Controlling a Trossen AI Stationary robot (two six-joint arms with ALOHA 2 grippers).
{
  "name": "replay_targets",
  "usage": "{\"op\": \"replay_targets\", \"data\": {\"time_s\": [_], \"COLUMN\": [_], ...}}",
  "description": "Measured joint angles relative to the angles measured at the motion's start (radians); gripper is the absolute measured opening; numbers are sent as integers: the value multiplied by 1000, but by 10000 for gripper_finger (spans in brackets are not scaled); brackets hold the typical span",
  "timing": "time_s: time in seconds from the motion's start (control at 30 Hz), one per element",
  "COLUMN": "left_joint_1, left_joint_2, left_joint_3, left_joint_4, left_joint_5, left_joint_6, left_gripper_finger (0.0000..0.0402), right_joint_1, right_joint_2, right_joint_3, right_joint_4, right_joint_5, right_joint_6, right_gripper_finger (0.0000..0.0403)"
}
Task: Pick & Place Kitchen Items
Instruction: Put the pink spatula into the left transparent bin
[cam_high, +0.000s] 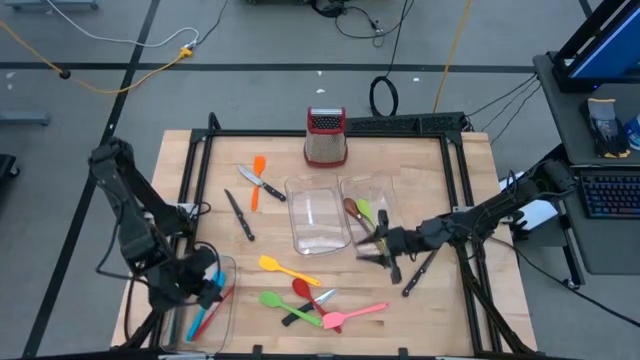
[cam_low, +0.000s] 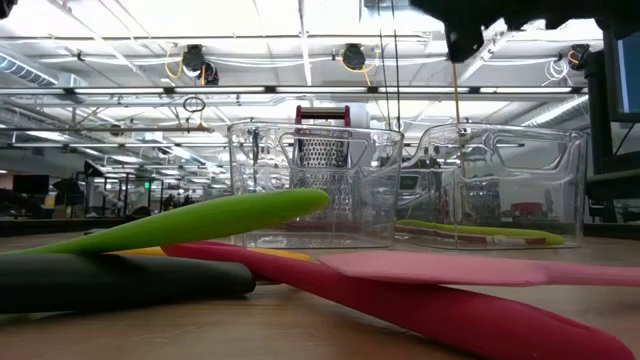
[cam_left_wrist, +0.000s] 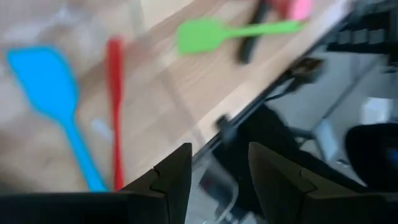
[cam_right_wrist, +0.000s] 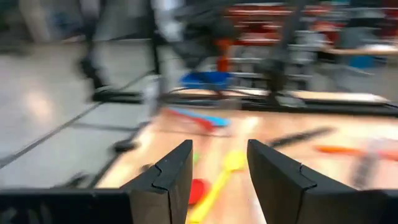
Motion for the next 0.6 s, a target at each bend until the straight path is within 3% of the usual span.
{"op": "replay_targets", "data": {"time_s": [0.13, 0.27, 0.43, 0.6], "left_joint_1": [1, 20, 75, 168], "left_joint_2": [-54, -71, -72, -72], "left_joint_3": [0, 0, 0, 1], "left_joint_4": [79, 219, 307, 284], "left_joint_5": [-185, -330, -383, -405], "left_joint_6": [169, 421, 713, 990], "left_gripper_finger": [161, 161, 161, 161], "right_joint_1": [0, 19, 75, 167], "right_joint_2": [0, 0, 3, 25], "right_joint_3": [0, 0, 0, 1], "right_joint_4": [28, 52, 73, 115], "right_joint_5": [-161, -216, -208, -85], "right_joint_6": [-23, -27, -27, -90], "right_gripper_finger": [144, 144, 144, 144]}}
